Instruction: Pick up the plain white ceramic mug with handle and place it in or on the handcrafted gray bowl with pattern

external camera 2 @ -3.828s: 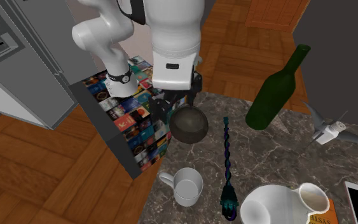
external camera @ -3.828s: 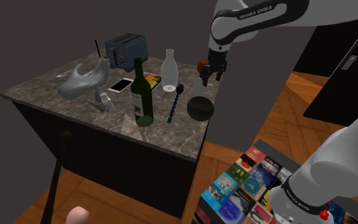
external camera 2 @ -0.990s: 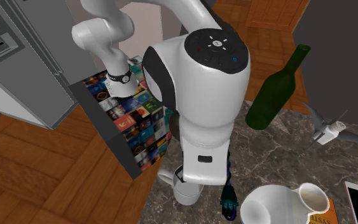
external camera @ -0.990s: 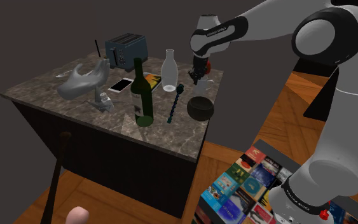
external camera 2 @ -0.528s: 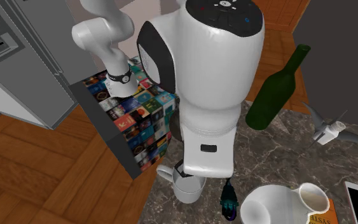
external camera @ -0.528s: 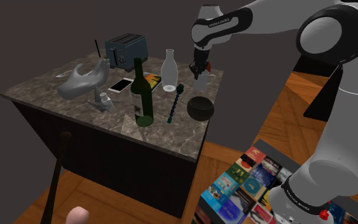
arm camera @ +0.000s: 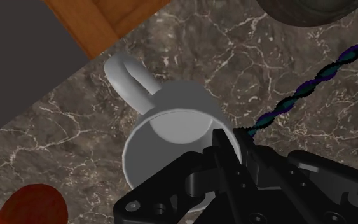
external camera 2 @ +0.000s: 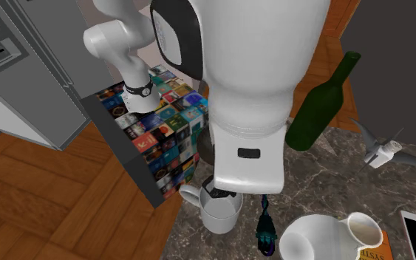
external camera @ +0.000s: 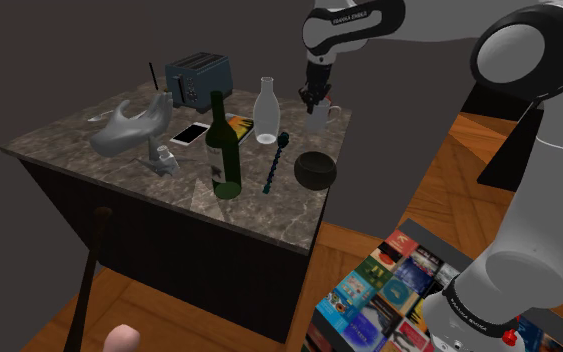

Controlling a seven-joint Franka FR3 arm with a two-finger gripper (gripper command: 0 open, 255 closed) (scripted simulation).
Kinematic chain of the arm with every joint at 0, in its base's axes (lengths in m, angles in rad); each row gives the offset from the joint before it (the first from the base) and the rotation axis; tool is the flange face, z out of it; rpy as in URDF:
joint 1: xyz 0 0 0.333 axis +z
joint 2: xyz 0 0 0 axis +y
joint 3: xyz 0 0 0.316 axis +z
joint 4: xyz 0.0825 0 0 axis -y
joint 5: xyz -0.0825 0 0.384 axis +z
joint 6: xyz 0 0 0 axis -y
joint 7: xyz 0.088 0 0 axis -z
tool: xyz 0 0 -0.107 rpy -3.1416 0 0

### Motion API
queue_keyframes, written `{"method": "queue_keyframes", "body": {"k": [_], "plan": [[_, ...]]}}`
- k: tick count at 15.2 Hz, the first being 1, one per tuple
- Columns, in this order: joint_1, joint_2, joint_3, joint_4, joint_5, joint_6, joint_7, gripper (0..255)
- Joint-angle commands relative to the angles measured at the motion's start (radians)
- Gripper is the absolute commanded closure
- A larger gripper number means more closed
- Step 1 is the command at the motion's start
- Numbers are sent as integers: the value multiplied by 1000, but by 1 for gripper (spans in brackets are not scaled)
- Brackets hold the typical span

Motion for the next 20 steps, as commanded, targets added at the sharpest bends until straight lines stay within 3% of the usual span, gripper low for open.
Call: {"method": "queue_keyframes", "body": {"k": [1,12,20], "plan": [[1,-4,0,23,-1,-28,2,255],[0,-7,0,161,-1,-168,2,255],[64,-300,39,-184,-24,-117,107,255]]}}
